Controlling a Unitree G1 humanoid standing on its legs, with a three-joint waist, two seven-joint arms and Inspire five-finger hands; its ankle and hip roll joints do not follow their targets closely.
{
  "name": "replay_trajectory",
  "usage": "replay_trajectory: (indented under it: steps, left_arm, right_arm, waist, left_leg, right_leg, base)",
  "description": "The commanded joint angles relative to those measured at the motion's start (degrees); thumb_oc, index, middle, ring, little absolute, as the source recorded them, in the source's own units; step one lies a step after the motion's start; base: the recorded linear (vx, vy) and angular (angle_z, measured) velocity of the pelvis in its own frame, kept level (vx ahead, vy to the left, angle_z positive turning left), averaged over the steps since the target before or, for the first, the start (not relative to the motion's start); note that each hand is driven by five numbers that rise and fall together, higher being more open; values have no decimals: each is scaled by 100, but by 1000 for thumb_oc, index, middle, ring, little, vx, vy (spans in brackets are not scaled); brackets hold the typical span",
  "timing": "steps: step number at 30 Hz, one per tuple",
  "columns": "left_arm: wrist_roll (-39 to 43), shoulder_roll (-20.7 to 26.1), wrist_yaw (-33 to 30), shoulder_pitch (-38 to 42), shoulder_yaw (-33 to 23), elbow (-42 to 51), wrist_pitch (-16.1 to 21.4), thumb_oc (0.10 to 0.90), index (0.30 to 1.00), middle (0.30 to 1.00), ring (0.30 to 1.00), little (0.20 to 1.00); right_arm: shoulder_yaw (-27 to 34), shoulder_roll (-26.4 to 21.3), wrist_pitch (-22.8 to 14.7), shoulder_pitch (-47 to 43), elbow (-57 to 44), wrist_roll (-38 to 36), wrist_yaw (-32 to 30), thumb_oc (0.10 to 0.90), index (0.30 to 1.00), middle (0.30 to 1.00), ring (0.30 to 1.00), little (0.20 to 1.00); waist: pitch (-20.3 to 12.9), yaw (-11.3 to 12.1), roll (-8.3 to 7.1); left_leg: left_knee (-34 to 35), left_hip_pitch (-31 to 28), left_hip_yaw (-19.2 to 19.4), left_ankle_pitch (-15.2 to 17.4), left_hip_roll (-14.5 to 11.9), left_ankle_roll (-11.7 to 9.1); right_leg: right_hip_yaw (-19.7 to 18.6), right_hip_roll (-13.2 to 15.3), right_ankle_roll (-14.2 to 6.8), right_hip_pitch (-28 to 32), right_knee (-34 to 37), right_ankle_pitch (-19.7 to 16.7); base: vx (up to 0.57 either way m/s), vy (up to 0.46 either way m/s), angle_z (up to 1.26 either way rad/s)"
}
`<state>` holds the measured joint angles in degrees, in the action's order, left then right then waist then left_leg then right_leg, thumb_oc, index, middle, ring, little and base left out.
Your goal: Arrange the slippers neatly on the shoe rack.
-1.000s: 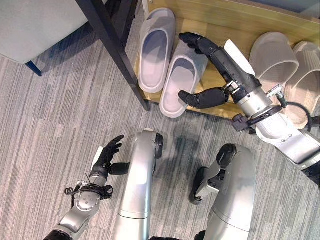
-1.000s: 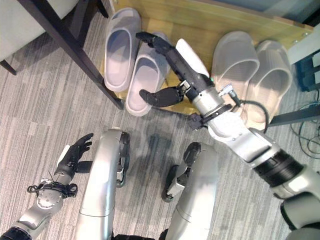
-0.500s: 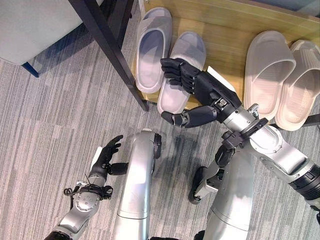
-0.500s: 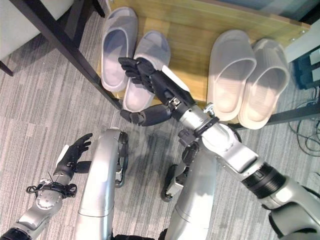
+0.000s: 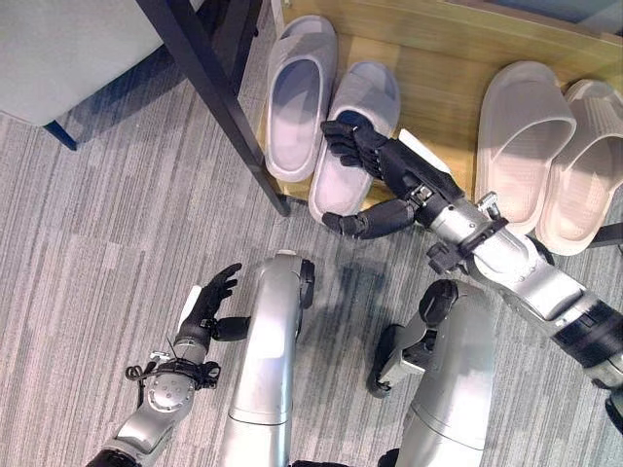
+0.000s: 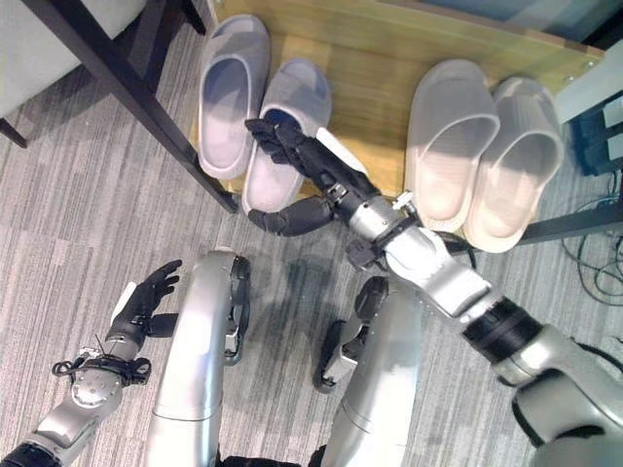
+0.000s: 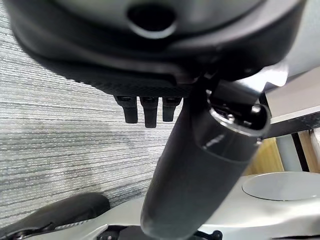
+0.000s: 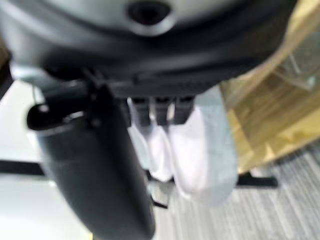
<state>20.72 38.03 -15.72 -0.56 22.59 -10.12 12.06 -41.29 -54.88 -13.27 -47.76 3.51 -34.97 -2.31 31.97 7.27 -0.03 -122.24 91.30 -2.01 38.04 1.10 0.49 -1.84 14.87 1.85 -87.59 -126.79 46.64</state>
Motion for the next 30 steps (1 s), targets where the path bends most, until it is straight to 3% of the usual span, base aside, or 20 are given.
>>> replay_trajectory:
  steps: [1,15,22,30]
  left_arm:
    - [-47,-167,145,125,337,644,440,800,900,900,900,900]
    - [134,-57,287,170,587,520,548,800,900,900,900,900]
    - [162,-69,299,182,602,491,534,800,900,900,900,900]
    - [130,-122,311,162,517,515,503,800,900,900,900,900]
  right_arm:
    - [123,229,-380,-858,84,-134,-115,800,900,900,900,900]
    - [-85,473,-457,-1770,1125,-158,-418,800,900,900,900,900]
    - [-42,535,-538,-1890,1071,-166,-523,800,900,900,900,900]
    - [303,545,-706,-1615,174,-299,-455,800,900,900,900,900]
  waist:
    - [-217,324,97]
    - [-217,458,133]
    - [-217,435,137]
    - [-217,366,128]
  left_leg:
    - [327,-134,-40,765,177,-239]
    - [464,-134,-67,740,245,-296]
    - [484,-134,-67,718,246,-307]
    - [464,-134,-59,701,248,-307]
  right_leg:
    - [-8,62,330,-236,34,-392]
    - [-55,80,395,-236,44,-417]
    - [-67,95,403,-236,38,-410]
    - [-46,103,392,-236,20,-391]
  base:
    - [0,0,0]
    - [0,-3,1]
    - [1,-6,2]
    - [0,0,0]
